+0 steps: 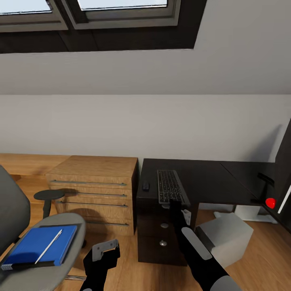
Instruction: In the bedroom, organize the workspace by keeping the computer under the desk, ensuring the monitor is on the desk, placing the keyboard on the desk next to the monitor, placing the mouse on the desk next to the keyboard, moving the folder from the swivel chair onto the desk next to the mouse, stacking the notebook on top of the folder with the pen on top of the notebook, and positioning the swivel chair next to the desk.
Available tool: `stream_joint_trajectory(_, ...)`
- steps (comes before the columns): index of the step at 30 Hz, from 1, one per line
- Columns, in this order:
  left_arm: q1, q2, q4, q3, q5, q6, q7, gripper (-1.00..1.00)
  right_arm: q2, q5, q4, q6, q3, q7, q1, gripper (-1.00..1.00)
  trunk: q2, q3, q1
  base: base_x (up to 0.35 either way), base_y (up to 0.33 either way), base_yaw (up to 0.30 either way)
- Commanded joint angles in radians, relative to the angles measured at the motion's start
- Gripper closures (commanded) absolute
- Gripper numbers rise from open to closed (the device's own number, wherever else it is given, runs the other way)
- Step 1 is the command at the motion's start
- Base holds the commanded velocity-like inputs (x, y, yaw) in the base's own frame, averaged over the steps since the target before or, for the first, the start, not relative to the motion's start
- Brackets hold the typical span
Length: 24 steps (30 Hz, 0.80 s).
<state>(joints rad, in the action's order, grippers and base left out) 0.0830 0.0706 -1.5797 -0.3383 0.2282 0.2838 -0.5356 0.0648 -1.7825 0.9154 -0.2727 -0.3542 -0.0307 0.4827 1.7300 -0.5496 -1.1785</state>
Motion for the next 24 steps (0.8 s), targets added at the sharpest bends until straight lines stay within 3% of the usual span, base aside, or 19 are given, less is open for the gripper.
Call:
stream_joint_trajectory(1,0.0,0.0,-0.002,-0.001,0.007,0.003,-0.006,-1.0,-0.001,-0.028,-0.003,-0.009,-0.002,0.022,0.001,1.0,0.0,-0.001,0.0,0.0,0.0,0.0)
stream_joint_trajectory(18,0.0,0.0,-0.003,-0.004,0.007,0.003,-0.006,-1.0,-0.004,-0.028,-0.003,-0.006,-0.003,0.028,0.001,1.0,0.0,-0.001,0.0,0.0,0.0,0.0)
stream_joint_trajectory(19,0.0,0.0,-0.003,-0.005,0.007,0.003,-0.006,-1.0,-0.004,-0.028,-0.003,-0.005,-0.003,0.029,0.001,-1.0,0.0,-0.001,0.0,0.0,0.0,0.0)
stream_joint_trajectory(24,0.0,-0.001,-0.003,-0.005,0.007,0.003,-0.005,-1.0,-0.005,-0.027,-0.003,-0.004,-0.004,0.029,0.001,-1.0,0.0,-0.001,0.0,0.0,0.0,0.0)
